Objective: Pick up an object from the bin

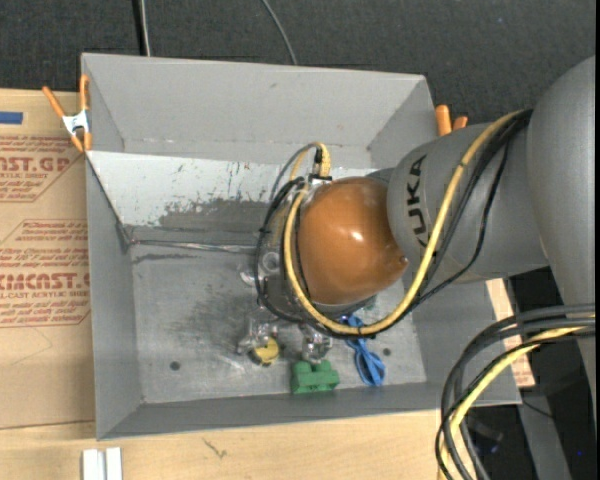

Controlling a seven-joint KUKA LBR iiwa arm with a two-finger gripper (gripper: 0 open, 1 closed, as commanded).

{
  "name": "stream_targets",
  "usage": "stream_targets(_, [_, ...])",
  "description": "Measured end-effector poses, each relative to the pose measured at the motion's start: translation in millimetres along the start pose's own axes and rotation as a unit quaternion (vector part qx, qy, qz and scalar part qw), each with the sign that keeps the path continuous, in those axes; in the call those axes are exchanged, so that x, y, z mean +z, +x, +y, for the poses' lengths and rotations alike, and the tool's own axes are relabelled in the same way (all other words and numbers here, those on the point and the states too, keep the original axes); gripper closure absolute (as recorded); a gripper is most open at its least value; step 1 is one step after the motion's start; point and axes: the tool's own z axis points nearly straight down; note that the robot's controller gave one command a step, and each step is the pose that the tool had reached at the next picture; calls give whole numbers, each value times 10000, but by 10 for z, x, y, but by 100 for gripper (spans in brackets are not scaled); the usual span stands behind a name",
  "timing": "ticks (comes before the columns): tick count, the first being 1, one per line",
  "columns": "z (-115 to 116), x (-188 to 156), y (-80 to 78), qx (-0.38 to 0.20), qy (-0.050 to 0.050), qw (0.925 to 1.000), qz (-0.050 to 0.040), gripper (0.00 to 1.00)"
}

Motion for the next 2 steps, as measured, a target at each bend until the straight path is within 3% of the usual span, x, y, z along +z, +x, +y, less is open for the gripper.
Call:
stream_targets(1, [8, 4, 15, 26, -30, 10000, 23, 100])
stream_targets(2, [-469, -808, -68, -1285, -54, 9917, 17, 100])
